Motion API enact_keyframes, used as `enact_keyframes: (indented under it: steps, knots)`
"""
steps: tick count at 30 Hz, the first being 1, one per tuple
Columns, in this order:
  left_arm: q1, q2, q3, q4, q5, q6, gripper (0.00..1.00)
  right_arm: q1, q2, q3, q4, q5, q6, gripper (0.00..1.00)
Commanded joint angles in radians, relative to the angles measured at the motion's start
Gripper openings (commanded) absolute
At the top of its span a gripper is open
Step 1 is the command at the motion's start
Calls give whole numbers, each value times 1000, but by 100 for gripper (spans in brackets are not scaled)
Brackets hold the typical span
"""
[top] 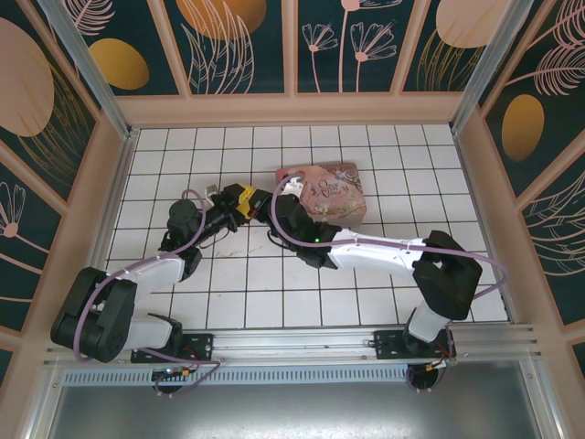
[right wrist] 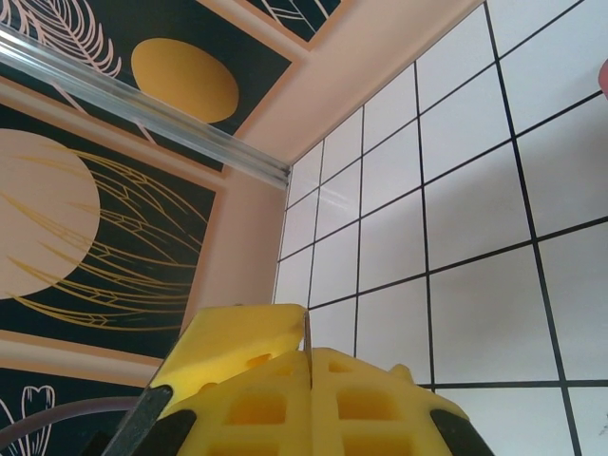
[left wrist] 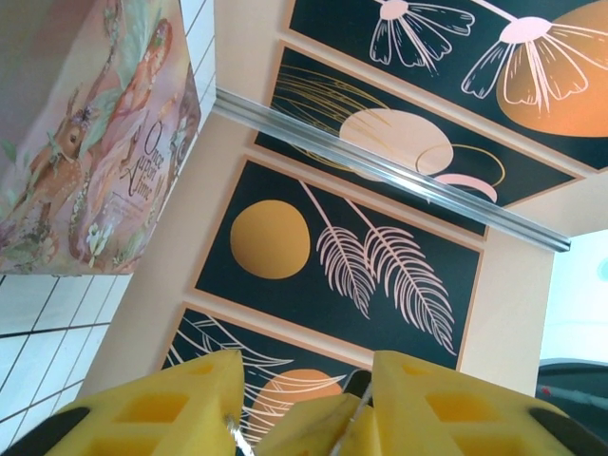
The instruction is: Unlock a padlock with a key
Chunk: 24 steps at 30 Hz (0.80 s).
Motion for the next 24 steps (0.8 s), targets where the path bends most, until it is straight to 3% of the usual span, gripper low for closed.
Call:
enact_keyframes:
  steps: [1,8,19,24]
  knots:
    - [-4,-6,1,37,-6,11,37,5,-21,-21,3,19,16,0]
    - [-4,-13,3,18,-9,19,29,5,-21,-20,4,24,17,0]
    - [-4,-15,-2,-3,-15,33,28,5,-31,-27,4,27,16,0]
    - [-4,-18,-2,-15,-21,40,22,4,-38,-37,9,32,20,0]
